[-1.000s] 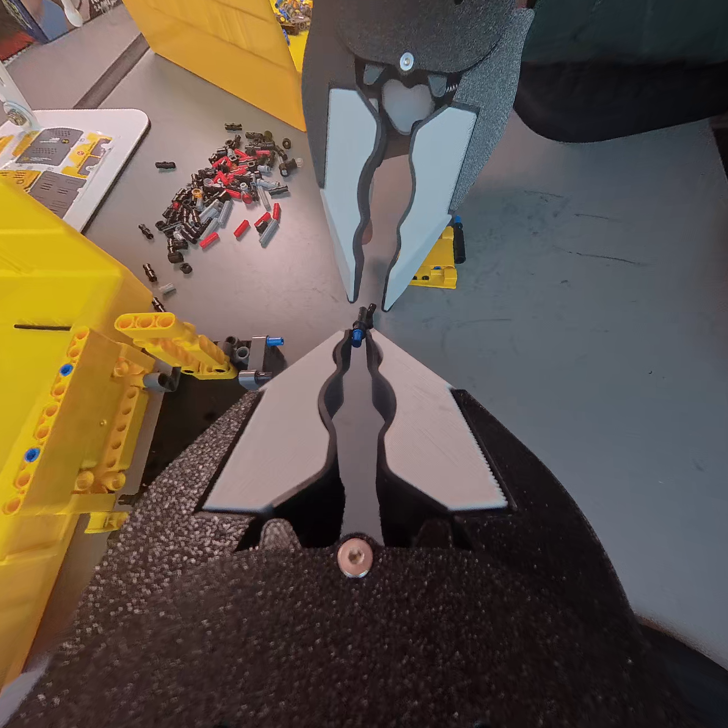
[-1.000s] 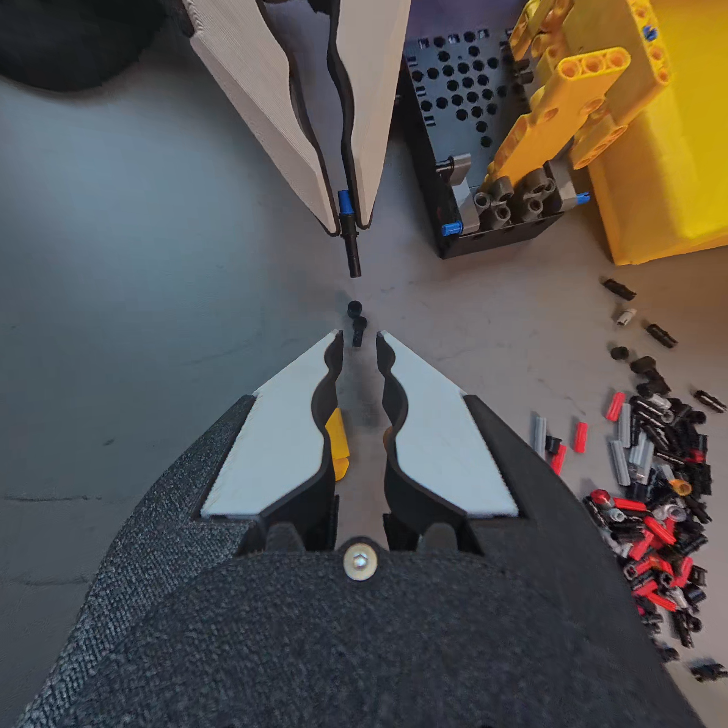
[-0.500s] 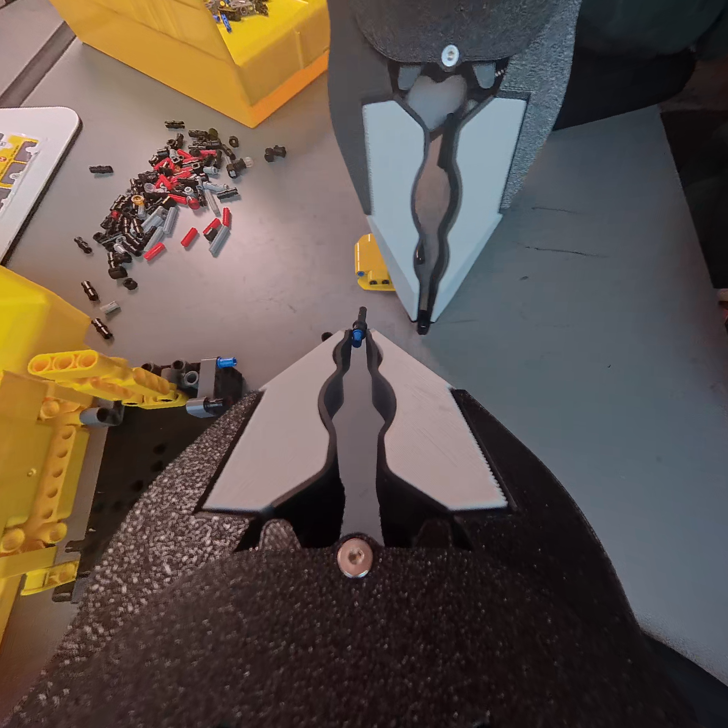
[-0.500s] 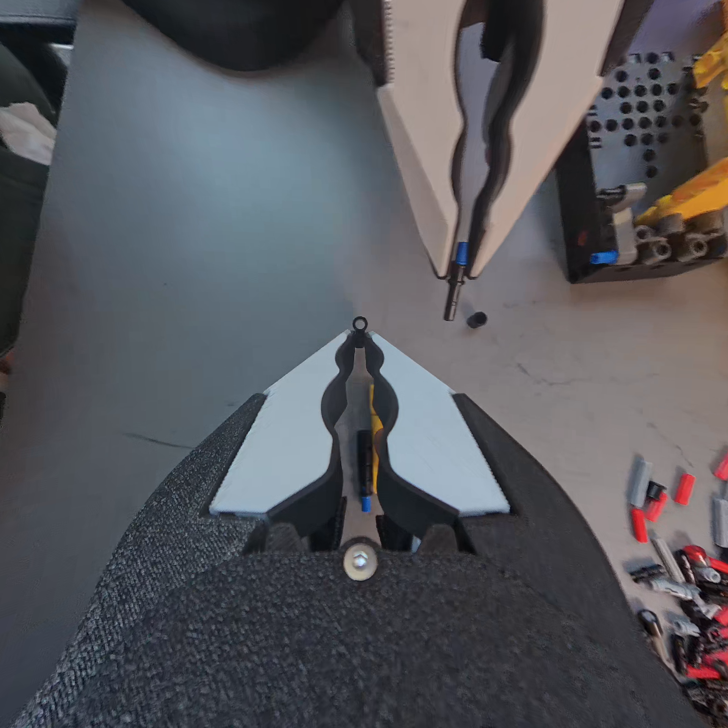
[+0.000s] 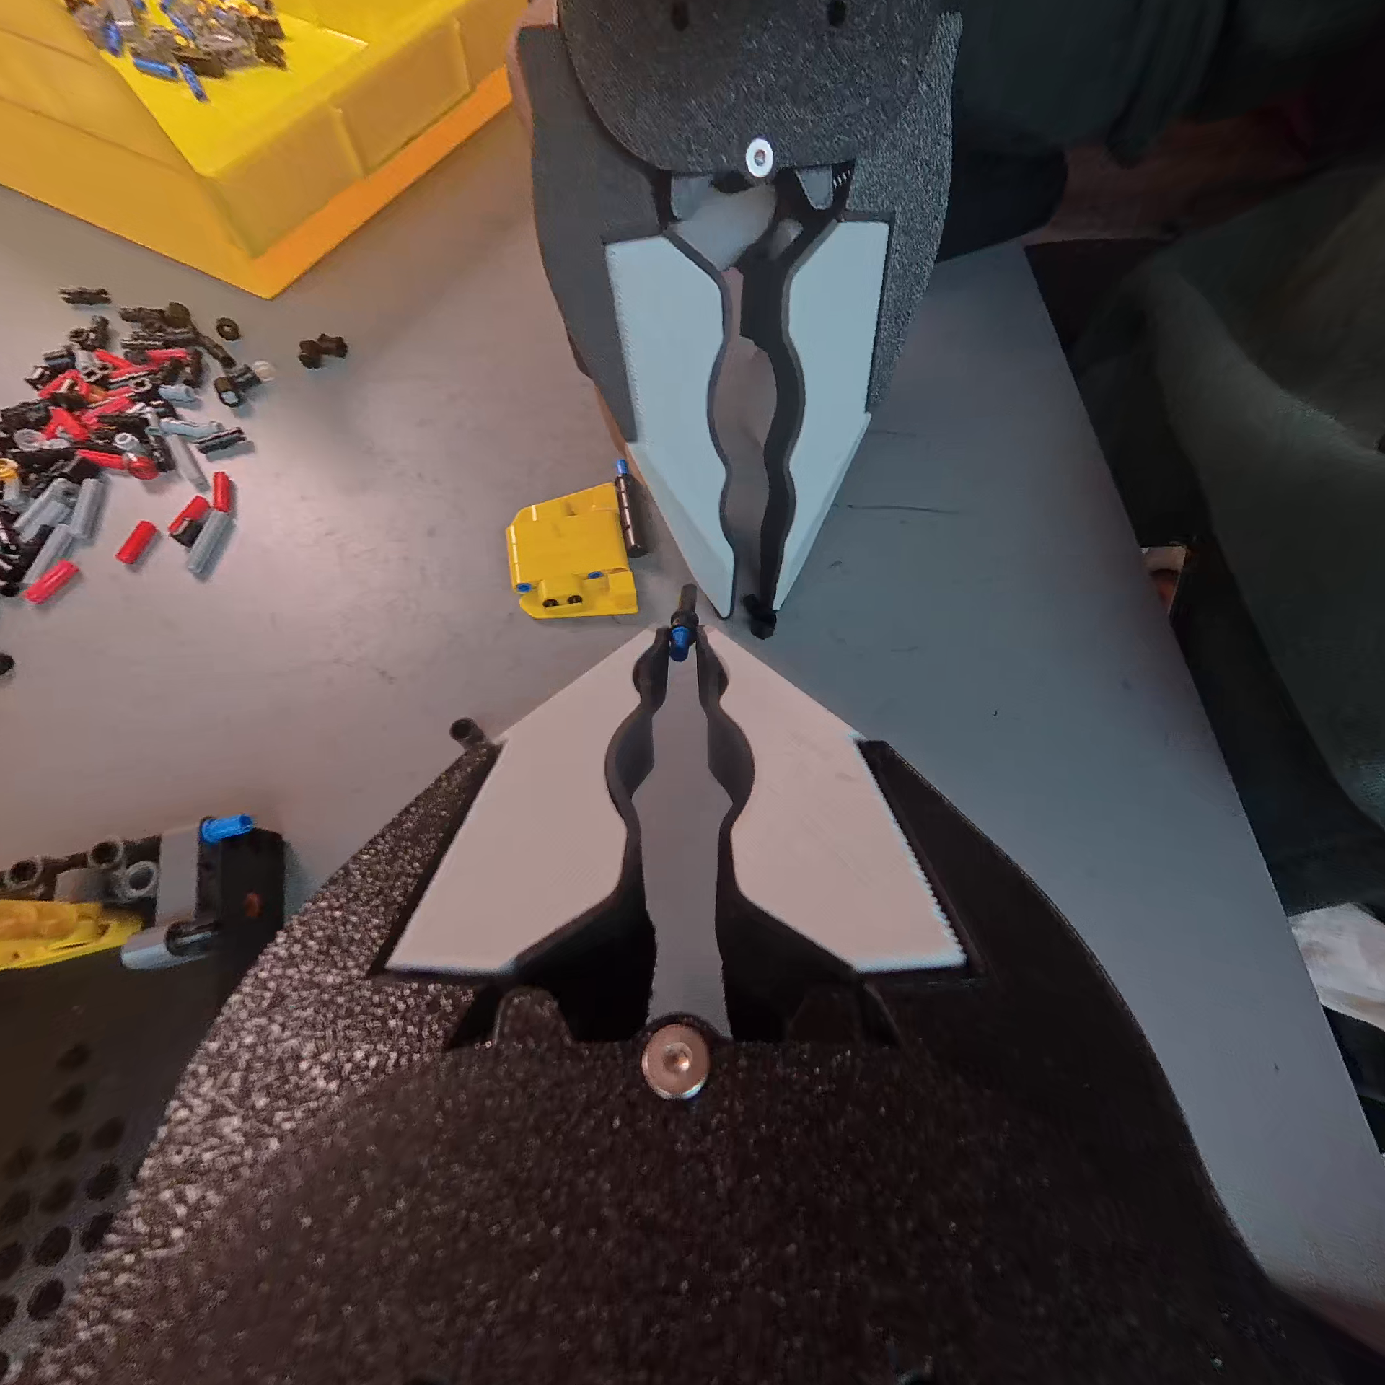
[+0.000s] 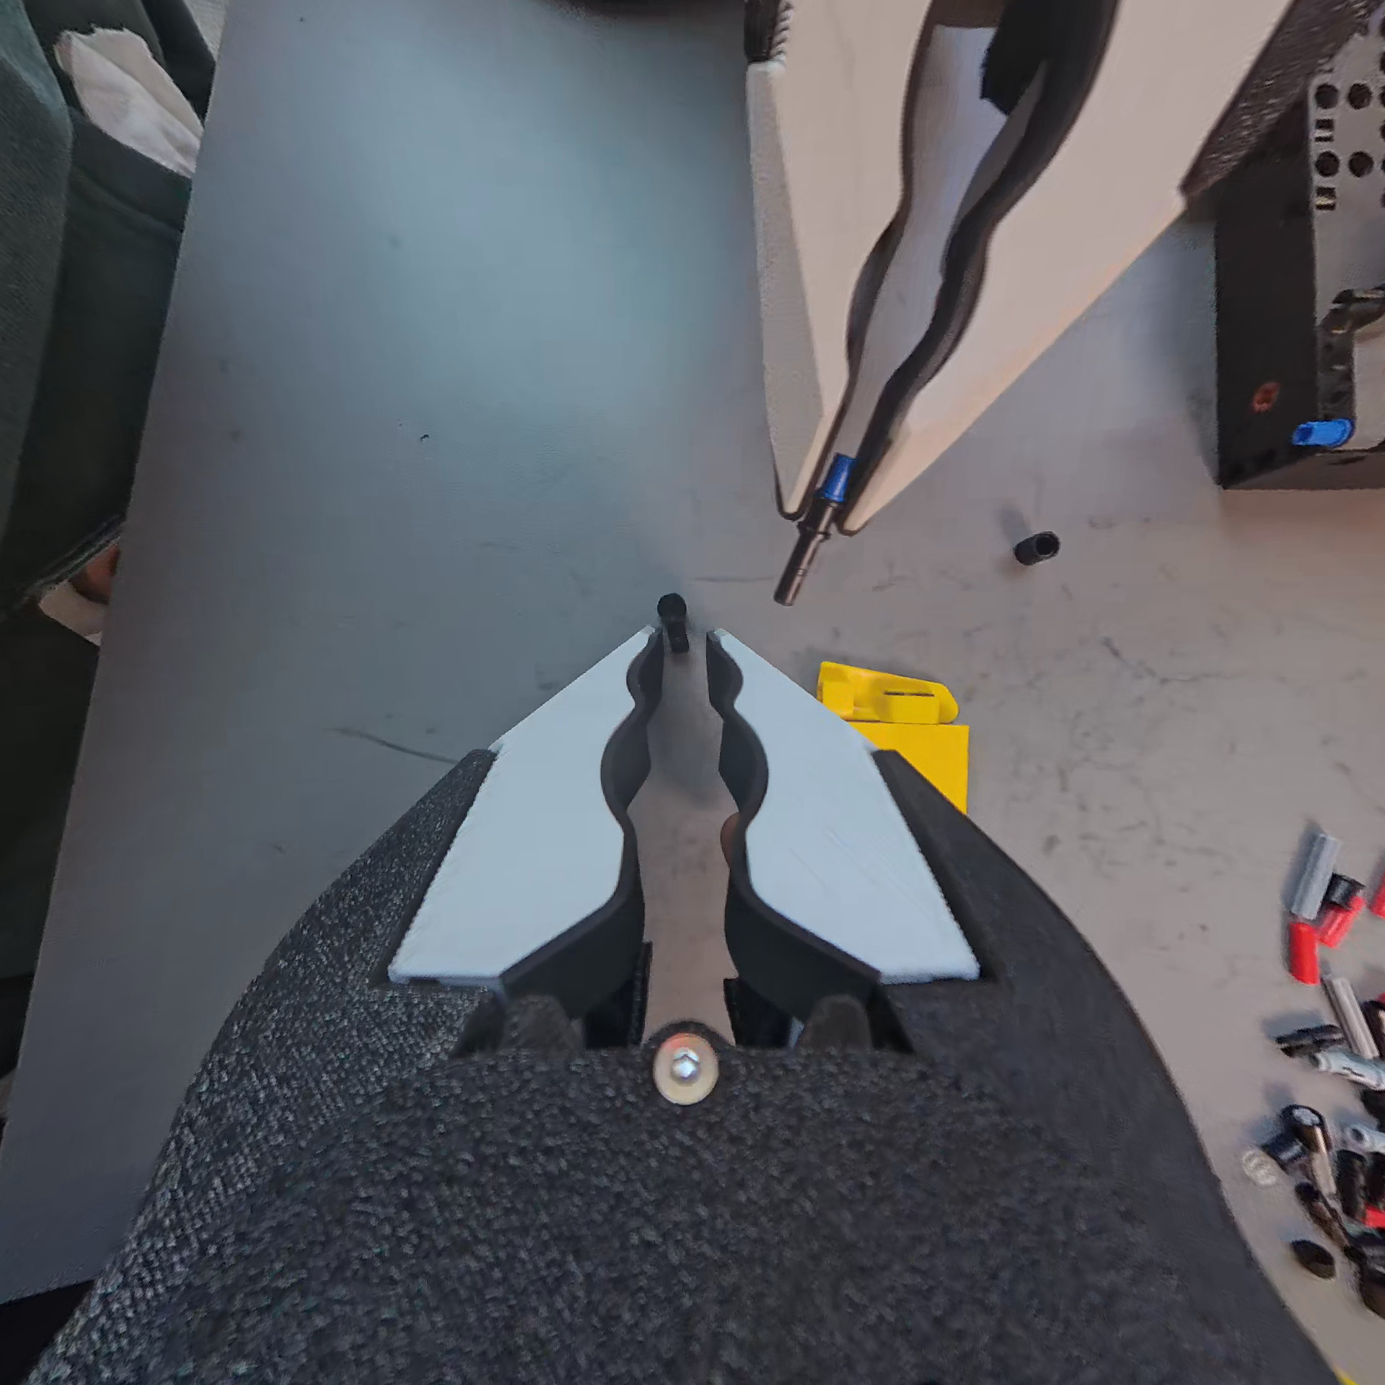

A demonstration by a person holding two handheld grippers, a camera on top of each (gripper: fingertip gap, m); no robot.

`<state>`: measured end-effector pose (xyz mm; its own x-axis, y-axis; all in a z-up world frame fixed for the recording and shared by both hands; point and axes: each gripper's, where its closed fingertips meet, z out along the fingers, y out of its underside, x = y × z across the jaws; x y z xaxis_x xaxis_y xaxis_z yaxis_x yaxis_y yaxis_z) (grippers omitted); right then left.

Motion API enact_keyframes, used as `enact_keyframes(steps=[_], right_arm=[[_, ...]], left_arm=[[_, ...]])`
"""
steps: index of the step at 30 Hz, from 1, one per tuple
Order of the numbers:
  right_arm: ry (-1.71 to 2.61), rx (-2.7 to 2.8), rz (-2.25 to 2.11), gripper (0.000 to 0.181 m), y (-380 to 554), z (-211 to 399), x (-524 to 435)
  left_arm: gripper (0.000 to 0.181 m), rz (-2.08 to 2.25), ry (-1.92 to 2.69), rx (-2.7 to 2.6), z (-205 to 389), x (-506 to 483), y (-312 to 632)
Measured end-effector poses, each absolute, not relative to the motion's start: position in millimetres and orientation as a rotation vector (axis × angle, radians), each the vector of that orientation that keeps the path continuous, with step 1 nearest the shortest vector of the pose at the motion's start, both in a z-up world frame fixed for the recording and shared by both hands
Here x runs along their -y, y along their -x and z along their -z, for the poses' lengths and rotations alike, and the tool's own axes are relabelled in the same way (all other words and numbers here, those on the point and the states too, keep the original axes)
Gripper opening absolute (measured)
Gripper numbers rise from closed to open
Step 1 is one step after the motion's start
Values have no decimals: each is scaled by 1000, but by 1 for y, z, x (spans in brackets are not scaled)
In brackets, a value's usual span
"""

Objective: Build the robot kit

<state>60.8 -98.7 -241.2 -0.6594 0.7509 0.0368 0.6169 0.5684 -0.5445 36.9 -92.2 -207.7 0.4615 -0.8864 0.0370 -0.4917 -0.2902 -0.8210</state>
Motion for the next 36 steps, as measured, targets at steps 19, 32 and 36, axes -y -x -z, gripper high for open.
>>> enact_keyframes(steps=[19, 32, 36], right_arm=[[1212, 2446, -825, 4, -65, 241, 99], [1223, 2587, -480, 4, -70, 236, 82], [1239, 2563, -509, 4, -66, 235, 83]], left_arm=[[5, 648, 2062, -1278, 239, 107, -42], [5, 558, 2012, -1239, 233, 93, -56], [5, 534, 2029, -1260, 238, 94, -56]])
